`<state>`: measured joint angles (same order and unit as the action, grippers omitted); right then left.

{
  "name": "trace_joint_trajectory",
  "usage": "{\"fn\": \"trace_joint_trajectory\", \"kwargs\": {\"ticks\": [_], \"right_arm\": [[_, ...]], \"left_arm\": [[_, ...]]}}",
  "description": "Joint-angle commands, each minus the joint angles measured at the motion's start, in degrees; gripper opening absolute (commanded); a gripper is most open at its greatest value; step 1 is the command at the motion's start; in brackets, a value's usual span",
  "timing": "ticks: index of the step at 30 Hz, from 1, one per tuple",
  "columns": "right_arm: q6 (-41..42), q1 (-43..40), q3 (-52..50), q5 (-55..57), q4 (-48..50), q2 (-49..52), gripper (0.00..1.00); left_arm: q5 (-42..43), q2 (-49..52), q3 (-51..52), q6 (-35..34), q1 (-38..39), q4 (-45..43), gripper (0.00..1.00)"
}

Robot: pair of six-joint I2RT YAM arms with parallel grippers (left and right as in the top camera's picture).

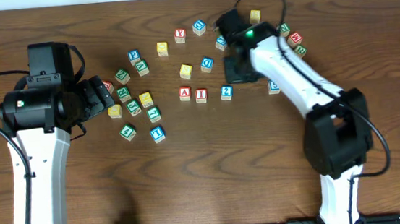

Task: Spell out AI2
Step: 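Open the right gripper and raise it toward the upper right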

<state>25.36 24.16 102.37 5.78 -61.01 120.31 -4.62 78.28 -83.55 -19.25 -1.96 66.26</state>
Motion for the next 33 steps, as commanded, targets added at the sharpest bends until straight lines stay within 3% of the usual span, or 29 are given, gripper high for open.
{"fn": "trace_joint_trajectory", "kwargs": {"ticks": [1, 17, 33], "right_arm": [[0.5, 0.1, -1.1, -3.2, 0.0, -0.1, 0.01], [2.0, 1.5, -13.3, -3.4, 13.4, 0.0, 0.06], [-0.4, 2.1, -14.2, -4.9, 17.7, 0.0, 0.08]], "left_arm": [[-0.1, 0.0, -0.8, 0.6, -0.3, 0.3, 0.98], [-0.1, 0.0, -0.8, 0.6, -0.3, 0.3, 0.98], [-0.1, 0.0, -0.8, 0.6, -0.3, 0.4, 0.98]]}}
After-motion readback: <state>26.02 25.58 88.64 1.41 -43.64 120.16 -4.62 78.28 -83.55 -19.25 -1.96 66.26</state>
